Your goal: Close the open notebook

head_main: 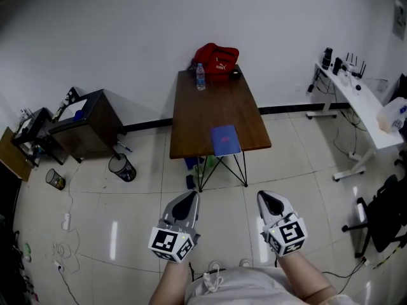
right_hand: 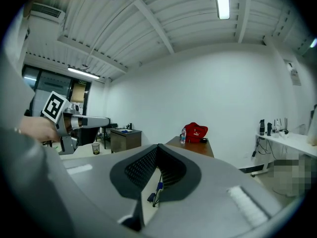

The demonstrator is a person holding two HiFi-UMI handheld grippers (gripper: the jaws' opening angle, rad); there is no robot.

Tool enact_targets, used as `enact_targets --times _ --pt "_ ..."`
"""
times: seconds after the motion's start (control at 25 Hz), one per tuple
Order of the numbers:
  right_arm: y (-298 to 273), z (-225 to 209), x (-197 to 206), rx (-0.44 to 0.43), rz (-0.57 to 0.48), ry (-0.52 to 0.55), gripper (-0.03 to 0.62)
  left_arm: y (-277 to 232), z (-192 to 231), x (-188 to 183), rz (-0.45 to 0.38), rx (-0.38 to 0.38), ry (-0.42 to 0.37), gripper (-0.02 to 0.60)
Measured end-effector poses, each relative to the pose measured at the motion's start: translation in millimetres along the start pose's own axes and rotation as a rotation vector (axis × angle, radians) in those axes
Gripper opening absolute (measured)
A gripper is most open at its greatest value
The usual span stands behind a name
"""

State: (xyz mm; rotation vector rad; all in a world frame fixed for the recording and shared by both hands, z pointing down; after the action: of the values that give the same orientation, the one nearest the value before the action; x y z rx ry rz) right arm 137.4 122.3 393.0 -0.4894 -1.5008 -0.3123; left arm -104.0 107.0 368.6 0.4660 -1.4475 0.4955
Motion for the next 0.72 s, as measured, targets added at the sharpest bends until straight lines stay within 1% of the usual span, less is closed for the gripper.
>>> enact_targets --times 0.24,0.52,0.72 --pt "-6.6 -7.6 1.1 -0.008 -0.018 -0.003 0.005 -9.8 -8.8 3.3 0.0 0.03 0.004 0.006" --pt "-13.3 -11.8 -0.8 -0.021 -0.022 0.022 0.005 -15.3 -6.9 6.4 0.018 0.02 0.009 0.006" --pt "-15.2 -13.8 -0.8 -0.018 -0.007 0.017 0.005 -19.0 -5.6 9.3 0.034 0.018 0.015 0.006"
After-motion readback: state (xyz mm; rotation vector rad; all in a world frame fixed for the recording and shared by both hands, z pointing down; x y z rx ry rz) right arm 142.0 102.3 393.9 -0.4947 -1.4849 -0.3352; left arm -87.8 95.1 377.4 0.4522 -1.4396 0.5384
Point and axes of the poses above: the fingertips, and each gripper's own axes: y backward along the fingers, z to its left, x out of its underside, the point moved 6 cm from there along y, backward along the fingers, and after that the axes turned 1 degree about -x, right-handed, at the moved point
